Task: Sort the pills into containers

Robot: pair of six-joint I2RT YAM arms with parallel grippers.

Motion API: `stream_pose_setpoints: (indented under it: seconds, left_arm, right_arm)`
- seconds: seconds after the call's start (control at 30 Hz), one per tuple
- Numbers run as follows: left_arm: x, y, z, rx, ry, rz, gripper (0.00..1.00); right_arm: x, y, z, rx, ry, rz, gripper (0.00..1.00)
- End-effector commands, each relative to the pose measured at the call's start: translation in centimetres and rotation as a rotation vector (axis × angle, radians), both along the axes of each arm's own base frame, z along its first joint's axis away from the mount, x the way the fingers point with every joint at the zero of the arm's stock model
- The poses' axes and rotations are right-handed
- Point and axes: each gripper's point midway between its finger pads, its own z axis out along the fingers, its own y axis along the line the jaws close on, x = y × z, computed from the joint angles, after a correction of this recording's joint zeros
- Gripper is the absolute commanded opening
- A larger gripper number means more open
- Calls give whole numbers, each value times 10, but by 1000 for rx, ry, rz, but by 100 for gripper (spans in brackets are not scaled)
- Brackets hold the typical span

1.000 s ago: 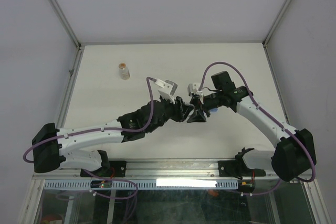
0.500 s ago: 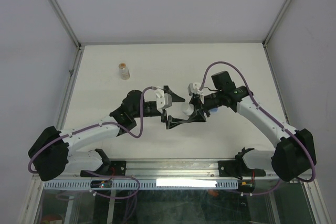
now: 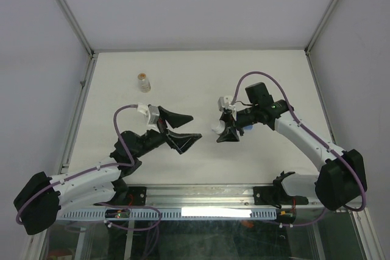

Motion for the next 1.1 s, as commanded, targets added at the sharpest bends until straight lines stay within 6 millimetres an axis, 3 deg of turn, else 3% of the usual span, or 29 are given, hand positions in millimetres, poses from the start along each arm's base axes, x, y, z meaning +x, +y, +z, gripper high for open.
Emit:
stream_pose_setpoints:
  seconds: [0.0,0.13,0.3,0.63,0.9,1.07]
  left_arm:
    - [2,17,19,-298,333,0,97]
    - [21,0,3,-141,455,151,92]
    - [23,-22,-7,66,440,311,91]
    - [27,-52,-2,193,409,280,76]
    - [20,-68,-2,211,412,211,71]
    - [20,-73,-7,234,411,201,58]
  right_arm:
    - [11,7,19,42,-62,6,0]
    - [11,7,20,42,-66,6,0]
    - [11,6,20,41,-67,5,0]
    - [10,7,20,44,-68,6,0]
    - [11,6,20,42,-68,4,0]
    - [11,6,20,42,-68,4,0]
